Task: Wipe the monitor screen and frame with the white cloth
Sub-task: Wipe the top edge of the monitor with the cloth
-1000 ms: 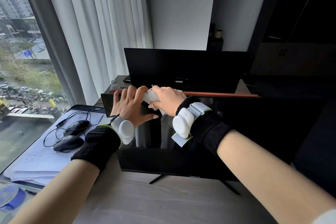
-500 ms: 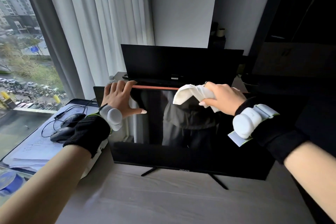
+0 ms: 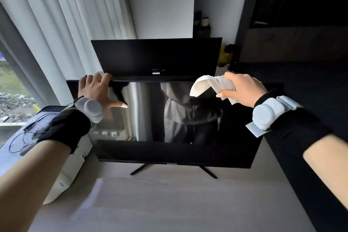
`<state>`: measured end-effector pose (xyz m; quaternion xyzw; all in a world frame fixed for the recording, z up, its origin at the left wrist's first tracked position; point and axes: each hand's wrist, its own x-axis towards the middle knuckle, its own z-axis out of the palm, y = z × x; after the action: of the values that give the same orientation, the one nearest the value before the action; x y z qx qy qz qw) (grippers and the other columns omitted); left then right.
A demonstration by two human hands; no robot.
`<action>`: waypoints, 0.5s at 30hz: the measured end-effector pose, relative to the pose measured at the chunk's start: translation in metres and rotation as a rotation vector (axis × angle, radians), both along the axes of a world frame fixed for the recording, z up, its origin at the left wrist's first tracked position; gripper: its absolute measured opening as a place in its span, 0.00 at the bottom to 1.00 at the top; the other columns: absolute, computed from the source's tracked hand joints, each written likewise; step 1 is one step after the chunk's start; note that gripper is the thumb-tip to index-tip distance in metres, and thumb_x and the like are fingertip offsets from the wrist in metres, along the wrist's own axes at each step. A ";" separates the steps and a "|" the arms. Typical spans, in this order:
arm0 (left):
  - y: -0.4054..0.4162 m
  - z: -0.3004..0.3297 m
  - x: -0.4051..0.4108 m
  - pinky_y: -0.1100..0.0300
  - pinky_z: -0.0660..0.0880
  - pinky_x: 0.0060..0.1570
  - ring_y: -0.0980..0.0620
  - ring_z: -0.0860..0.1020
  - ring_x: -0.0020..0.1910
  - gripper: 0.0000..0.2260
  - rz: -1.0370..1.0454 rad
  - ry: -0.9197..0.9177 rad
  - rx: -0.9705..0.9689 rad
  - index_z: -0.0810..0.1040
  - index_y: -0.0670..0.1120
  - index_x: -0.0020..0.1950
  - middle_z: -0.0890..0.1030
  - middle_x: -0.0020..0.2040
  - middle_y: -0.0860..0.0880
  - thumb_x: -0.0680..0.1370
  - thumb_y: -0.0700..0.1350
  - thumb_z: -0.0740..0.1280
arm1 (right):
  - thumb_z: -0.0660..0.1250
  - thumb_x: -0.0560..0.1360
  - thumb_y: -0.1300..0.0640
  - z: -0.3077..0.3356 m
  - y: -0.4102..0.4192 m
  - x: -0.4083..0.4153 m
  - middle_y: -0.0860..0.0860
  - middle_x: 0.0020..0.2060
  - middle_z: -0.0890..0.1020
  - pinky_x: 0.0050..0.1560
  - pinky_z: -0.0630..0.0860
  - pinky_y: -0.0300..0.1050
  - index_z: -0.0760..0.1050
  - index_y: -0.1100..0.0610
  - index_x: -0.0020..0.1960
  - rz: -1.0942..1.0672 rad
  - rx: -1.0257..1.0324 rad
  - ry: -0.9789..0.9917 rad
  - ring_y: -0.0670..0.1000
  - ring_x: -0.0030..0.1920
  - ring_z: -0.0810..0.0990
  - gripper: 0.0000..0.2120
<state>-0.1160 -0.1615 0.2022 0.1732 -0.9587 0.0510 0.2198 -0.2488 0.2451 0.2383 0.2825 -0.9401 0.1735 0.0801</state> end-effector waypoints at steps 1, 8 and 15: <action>0.000 0.001 -0.003 0.45 0.62 0.61 0.39 0.71 0.53 0.45 0.004 -0.014 -0.008 0.68 0.51 0.55 0.74 0.48 0.44 0.48 0.79 0.63 | 0.70 0.70 0.44 -0.001 0.000 -0.001 0.49 0.41 0.75 0.48 0.66 0.49 0.71 0.54 0.53 -0.002 -0.007 -0.007 0.53 0.43 0.71 0.19; 0.000 0.000 0.000 0.45 0.63 0.59 0.39 0.72 0.51 0.42 -0.018 0.014 -0.002 0.68 0.48 0.51 0.73 0.46 0.45 0.50 0.77 0.66 | 0.72 0.69 0.45 0.001 -0.008 -0.017 0.49 0.42 0.77 0.54 0.67 0.51 0.73 0.53 0.56 0.016 -0.039 -0.056 0.55 0.47 0.75 0.21; -0.006 -0.018 0.023 0.44 0.61 0.61 0.39 0.70 0.55 0.40 0.016 0.031 0.038 0.67 0.48 0.54 0.72 0.50 0.43 0.54 0.73 0.70 | 0.74 0.67 0.48 0.016 -0.035 -0.030 0.50 0.40 0.79 0.61 0.64 0.54 0.73 0.53 0.49 0.048 -0.008 -0.090 0.56 0.48 0.76 0.16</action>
<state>-0.0932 -0.1678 0.1840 0.1856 -0.9546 0.0320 0.2308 -0.2788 0.2105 0.2540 0.2965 -0.9350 0.1916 0.0349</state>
